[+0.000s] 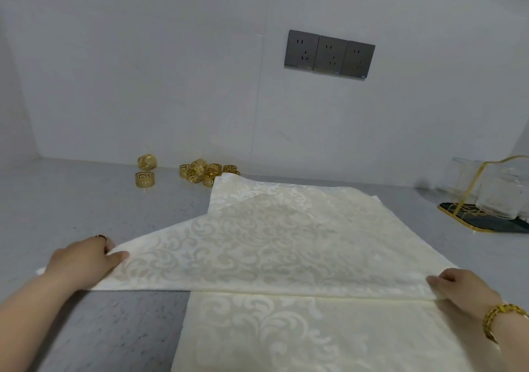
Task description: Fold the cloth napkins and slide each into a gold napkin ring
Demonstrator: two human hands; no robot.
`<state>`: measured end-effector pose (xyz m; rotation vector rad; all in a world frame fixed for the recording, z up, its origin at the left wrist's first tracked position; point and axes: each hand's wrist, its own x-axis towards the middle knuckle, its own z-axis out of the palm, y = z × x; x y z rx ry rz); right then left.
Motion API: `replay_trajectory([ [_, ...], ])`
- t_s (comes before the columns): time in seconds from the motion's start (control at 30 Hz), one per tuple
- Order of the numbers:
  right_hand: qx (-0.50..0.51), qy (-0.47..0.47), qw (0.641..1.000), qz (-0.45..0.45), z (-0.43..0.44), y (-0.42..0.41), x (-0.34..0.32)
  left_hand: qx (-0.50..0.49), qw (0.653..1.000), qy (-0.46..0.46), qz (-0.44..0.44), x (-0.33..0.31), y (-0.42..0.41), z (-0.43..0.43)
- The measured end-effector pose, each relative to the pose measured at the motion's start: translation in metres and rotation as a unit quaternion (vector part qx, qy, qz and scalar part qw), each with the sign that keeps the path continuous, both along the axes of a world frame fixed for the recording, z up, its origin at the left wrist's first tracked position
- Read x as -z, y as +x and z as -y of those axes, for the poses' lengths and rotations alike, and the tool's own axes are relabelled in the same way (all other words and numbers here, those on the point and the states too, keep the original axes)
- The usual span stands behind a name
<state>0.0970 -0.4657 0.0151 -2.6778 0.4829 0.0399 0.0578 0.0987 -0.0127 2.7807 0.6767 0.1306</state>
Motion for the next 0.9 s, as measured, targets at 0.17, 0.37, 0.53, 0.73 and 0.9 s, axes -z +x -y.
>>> replay_trajectory([
  [0.17,0.015,0.001,1.000,0.013,0.015,0.001,0.001,0.015,0.998,-0.050,-0.026,-0.003,-0.014,-0.010],
  [0.37,0.001,-0.157,0.988,0.011,-0.016,0.005,-0.016,0.040,0.996,0.064,0.054,-0.030,-0.018,0.036],
  [0.53,-0.132,-0.064,0.986,0.078,-0.083,0.025,-0.022,0.201,0.972,0.004,0.123,-0.038,0.015,0.122],
  [0.73,-0.247,-0.044,0.966,0.056,-0.162,0.074,-0.017,0.275,0.958,0.015,0.085,-0.005,0.049,0.168],
  [0.9,-0.255,-0.033,0.966,0.016,-0.213,0.128,-0.011,0.284,0.956,0.036,0.059,0.006,0.057,0.165],
])
